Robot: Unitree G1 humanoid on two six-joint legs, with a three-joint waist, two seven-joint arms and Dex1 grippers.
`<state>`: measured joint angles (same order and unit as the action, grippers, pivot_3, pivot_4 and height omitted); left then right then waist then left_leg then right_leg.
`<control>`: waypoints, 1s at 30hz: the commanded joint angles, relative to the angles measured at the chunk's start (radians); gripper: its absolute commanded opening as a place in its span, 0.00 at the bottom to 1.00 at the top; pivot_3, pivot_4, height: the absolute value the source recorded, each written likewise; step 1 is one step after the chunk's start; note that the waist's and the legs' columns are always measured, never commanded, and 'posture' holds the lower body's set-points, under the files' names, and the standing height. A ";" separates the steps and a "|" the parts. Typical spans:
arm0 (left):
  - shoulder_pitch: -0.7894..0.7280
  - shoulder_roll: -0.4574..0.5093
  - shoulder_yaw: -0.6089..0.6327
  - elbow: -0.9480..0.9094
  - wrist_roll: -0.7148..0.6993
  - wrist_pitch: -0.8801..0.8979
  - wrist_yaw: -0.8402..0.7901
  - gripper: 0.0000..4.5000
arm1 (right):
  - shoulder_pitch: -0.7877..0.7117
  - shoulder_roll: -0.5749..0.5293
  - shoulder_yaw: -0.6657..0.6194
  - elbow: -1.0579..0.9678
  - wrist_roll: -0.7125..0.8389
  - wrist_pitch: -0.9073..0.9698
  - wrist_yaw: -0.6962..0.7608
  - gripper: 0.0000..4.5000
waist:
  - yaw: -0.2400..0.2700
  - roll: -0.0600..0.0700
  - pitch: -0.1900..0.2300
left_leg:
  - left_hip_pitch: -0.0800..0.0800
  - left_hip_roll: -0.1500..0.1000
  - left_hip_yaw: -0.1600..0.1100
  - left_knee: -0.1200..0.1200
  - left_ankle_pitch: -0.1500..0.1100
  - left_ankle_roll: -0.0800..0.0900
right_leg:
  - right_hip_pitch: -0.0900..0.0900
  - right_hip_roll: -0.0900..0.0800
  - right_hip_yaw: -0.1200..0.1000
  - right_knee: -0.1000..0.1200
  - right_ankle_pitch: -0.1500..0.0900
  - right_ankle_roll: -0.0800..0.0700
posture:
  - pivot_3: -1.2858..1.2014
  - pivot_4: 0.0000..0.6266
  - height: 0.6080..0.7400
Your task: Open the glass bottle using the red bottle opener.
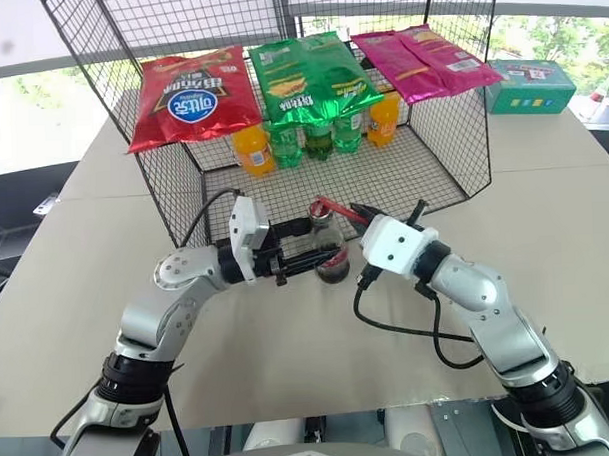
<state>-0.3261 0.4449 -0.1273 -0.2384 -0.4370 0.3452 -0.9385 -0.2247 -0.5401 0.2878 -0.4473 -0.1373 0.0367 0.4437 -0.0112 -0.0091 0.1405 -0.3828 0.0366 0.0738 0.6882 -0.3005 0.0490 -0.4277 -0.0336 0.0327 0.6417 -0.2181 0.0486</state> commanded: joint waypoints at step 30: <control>-0.072 0.000 0.022 0.019 -0.019 0.017 -0.019 0.49 | 0.025 0.106 0.113 0.300 -0.390 -0.414 -0.162 0.00 | -0.001 -0.002 -0.002 | 0.015 0.000 0.000 0.000 -0.002 0.003 | 0.014 -0.001 0.000 0.000 -0.002 -0.004 | 0.52 0.24 1.00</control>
<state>-0.3566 0.4542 -0.1251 -0.1948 -0.4353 0.3680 -0.9636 -0.2347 -0.4248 0.2967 -0.1954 -0.4626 -0.3513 0.2292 -0.0118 -0.0115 0.1388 -0.3658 0.0371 0.0746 0.6876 -0.3024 0.0525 -0.4119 -0.0342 0.0335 0.6416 -0.2207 0.0448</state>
